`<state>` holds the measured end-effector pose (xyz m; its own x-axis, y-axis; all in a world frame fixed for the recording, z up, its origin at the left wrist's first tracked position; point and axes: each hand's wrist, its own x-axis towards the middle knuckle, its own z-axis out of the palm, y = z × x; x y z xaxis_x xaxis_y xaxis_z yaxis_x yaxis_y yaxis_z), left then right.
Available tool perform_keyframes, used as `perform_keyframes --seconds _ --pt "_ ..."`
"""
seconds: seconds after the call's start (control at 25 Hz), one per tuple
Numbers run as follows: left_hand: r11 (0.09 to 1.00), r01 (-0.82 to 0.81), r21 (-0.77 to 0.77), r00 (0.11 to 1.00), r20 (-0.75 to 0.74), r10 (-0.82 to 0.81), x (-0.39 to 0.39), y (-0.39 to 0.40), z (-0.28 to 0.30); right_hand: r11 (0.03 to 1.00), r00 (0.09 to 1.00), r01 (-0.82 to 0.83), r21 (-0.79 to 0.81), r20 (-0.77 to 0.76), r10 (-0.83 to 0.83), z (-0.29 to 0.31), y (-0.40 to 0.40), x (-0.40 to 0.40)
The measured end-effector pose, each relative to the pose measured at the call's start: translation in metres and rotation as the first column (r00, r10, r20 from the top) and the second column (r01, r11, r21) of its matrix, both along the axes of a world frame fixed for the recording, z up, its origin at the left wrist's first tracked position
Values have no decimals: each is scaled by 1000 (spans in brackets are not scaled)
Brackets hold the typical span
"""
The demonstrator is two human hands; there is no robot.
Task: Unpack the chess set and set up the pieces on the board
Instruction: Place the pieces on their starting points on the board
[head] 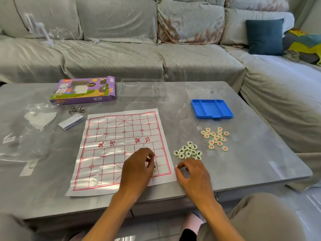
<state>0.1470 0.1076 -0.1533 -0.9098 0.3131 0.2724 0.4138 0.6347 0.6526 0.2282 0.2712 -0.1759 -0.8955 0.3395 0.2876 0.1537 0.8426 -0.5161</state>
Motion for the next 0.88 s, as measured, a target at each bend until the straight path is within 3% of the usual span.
perform_keyframes --seconds 0.12,0.4,0.64,0.8,0.88 --pt "997 -70 11 998 5 70 -13 -37 0 996 995 -92 9 -33 92 -1 -28 -10" --pt "974 127 -189 992 21 -126 -11 -32 -25 999 994 -52 -14 -96 51 0 -39 -35" --pt "989 46 -141 998 -26 -51 -13 -33 -18 999 998 -26 36 -59 28 -9 -40 -45" --pt "930 241 -277 971 78 -228 -29 -15 -15 994 998 -64 89 18 62 -11 -31 -42" --pt "922 252 -292 967 111 -229 -34 -11 -13 992 996 -86 95 30 83 -9 -30 -40"
